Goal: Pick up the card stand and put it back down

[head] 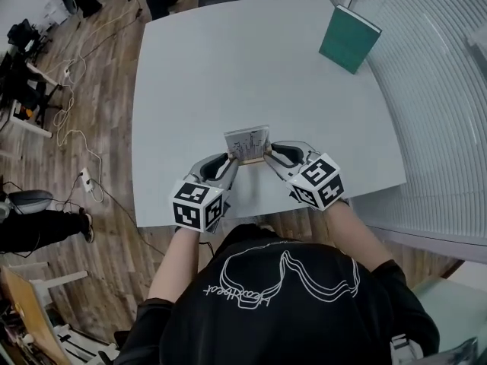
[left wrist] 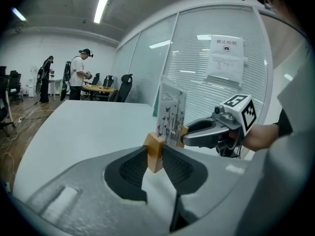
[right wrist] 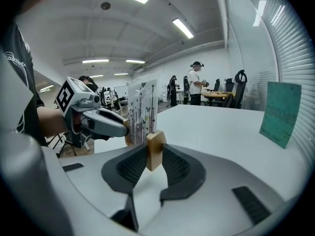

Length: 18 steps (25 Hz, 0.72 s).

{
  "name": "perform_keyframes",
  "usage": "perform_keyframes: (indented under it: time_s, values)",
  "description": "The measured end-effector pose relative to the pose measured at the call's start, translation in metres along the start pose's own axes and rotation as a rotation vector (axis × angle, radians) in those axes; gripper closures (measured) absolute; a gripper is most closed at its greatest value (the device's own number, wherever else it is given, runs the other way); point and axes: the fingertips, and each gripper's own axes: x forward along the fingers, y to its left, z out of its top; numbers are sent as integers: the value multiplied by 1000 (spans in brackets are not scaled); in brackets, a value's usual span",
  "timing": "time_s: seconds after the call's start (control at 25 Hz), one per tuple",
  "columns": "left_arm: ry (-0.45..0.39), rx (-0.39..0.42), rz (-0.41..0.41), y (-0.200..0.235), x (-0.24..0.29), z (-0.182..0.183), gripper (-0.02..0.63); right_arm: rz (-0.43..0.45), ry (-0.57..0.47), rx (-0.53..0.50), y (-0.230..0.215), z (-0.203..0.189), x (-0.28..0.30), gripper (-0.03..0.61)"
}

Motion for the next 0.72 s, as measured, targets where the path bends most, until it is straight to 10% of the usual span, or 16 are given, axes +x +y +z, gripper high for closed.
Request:
perform_keyframes:
  time_s: [0.72]
  values:
    - [-47,17,10,-84,-91,12,512,29,-48,-9,77,22,-93,479]
